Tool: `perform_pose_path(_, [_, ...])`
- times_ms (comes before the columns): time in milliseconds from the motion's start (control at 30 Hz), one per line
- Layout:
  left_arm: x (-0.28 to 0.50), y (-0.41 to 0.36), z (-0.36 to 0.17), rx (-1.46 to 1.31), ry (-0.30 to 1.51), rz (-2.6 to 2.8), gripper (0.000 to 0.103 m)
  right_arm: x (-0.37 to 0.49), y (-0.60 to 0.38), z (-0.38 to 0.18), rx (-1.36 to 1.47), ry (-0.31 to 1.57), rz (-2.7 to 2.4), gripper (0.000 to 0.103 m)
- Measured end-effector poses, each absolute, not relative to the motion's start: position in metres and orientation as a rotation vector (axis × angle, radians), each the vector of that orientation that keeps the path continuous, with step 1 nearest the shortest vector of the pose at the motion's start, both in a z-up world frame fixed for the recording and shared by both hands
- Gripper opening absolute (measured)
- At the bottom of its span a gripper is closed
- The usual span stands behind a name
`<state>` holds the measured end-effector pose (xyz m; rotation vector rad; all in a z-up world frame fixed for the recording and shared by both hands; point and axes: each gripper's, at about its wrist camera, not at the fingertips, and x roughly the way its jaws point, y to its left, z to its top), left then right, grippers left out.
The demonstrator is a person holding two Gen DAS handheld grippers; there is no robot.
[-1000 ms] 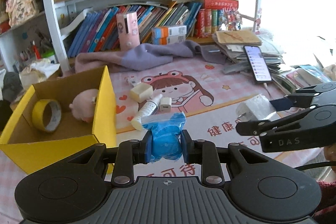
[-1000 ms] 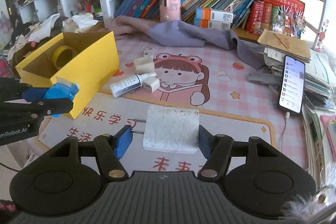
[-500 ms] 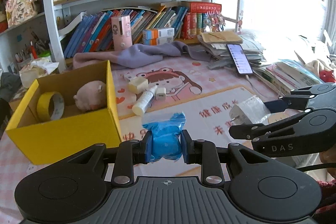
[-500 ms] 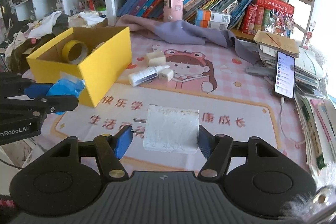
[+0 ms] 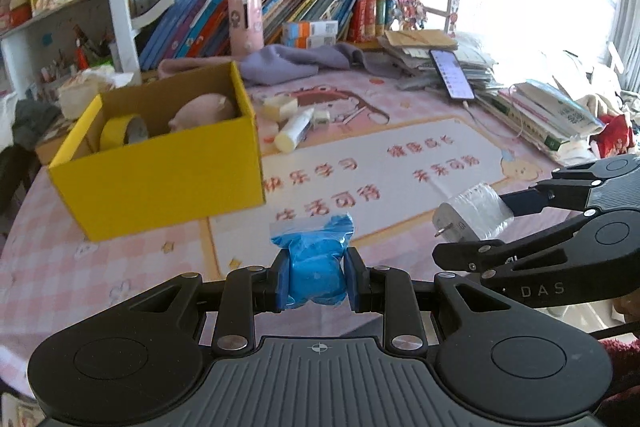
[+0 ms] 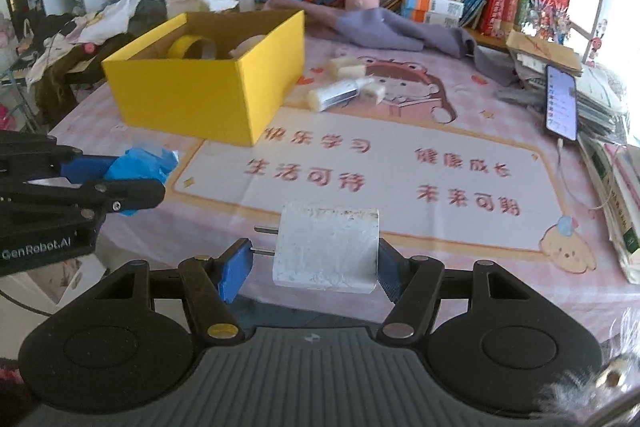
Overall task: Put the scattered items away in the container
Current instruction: 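Lift blue bag with left tool while right tool carries charger toward yellow box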
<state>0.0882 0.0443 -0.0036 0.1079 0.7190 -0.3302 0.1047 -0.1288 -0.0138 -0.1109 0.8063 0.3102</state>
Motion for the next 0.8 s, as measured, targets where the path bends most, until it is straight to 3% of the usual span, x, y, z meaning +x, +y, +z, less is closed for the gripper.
perform_pose_path(800, [0.066, 0.116, -0.013, 0.027, 0.770, -0.178, 0.026, 0.099, -0.051, -0.018, -0.182, 0.806, 0.490, 0.063])
